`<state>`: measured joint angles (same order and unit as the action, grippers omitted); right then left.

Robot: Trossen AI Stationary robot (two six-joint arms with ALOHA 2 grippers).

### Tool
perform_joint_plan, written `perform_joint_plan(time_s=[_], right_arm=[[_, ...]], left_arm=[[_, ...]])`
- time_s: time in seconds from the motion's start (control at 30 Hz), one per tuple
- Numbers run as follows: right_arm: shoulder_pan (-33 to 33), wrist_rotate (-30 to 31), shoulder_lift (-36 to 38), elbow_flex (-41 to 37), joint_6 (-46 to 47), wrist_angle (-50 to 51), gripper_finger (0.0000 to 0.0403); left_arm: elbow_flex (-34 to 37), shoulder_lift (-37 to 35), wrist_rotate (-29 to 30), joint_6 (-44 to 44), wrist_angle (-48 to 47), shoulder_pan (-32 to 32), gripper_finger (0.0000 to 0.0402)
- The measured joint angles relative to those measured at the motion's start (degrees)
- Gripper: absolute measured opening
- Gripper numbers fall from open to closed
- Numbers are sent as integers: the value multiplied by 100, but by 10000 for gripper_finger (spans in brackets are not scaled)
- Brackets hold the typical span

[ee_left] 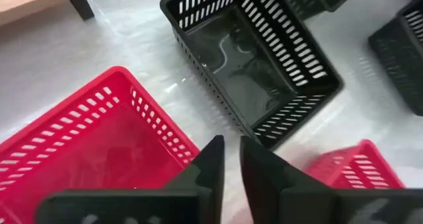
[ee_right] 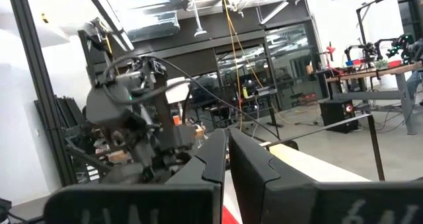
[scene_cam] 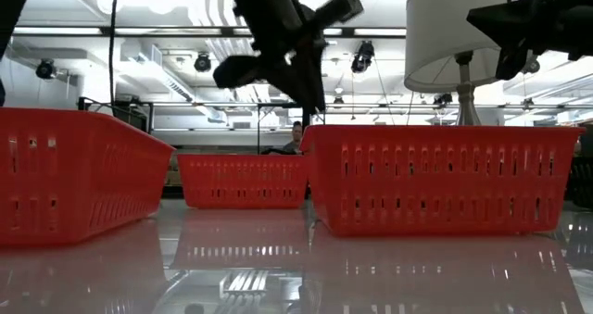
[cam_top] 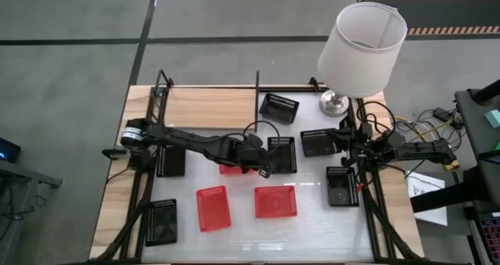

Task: Stack baskets on shelf by color
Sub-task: Put the red basket on the shelf

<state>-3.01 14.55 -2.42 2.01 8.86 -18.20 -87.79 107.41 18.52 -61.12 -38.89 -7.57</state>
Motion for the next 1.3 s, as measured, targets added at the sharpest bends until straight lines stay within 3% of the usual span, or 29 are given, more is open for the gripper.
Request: perform_joint_plan(time_s=[0.27,0.4,1.1,1.3], right_arm=[[0,1,0,5,-13,37,13],[0,1,0,5,-31,37,13],[2,47,-9,5,-141,93,13],[2,47,-11,5,-151,92,13]], left_arm=[[0,323,33,0,85,82,152],[0,414,35,56,72,160,186],[33,672,-22,146,-276,373,192],[147,667,-22,142,-254,384,169]])
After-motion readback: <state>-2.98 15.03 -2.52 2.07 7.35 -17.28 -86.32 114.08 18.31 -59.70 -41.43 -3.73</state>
